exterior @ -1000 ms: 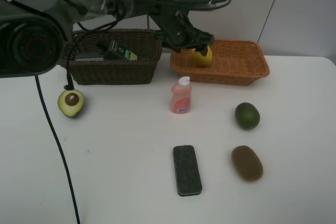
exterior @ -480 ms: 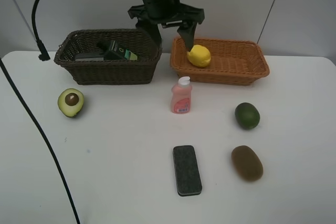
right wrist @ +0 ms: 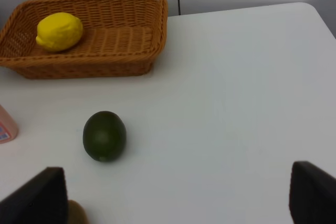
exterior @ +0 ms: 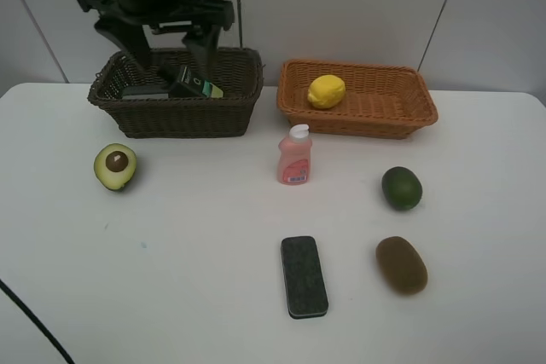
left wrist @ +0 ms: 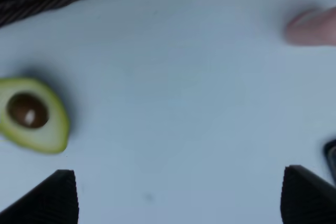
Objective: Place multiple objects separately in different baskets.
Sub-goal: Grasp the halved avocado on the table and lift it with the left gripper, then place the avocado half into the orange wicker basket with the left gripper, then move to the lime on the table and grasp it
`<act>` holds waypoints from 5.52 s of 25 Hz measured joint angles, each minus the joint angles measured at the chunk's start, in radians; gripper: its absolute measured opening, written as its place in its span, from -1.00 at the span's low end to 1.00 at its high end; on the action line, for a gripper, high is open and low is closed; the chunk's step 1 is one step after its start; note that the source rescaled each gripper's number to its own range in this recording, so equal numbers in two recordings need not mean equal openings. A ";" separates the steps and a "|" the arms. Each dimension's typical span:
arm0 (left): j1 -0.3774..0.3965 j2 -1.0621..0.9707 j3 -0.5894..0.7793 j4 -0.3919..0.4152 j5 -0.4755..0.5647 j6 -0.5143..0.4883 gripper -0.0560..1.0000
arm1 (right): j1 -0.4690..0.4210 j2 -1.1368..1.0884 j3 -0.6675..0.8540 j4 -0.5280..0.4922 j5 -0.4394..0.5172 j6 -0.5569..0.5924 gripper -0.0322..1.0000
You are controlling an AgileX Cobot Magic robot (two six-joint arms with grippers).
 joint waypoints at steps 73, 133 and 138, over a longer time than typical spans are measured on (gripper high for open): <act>0.169 0.045 0.178 -0.160 -0.440 -0.006 0.13 | 0.000 0.000 0.000 -0.001 0.000 0.000 1.00; 0.163 0.048 -0.227 0.099 0.003 0.004 1.00 | 0.000 0.000 0.000 -0.001 0.000 0.000 1.00; 0.257 -0.208 0.090 0.100 0.002 -0.012 1.00 | 0.000 0.000 0.000 -0.001 0.000 0.000 1.00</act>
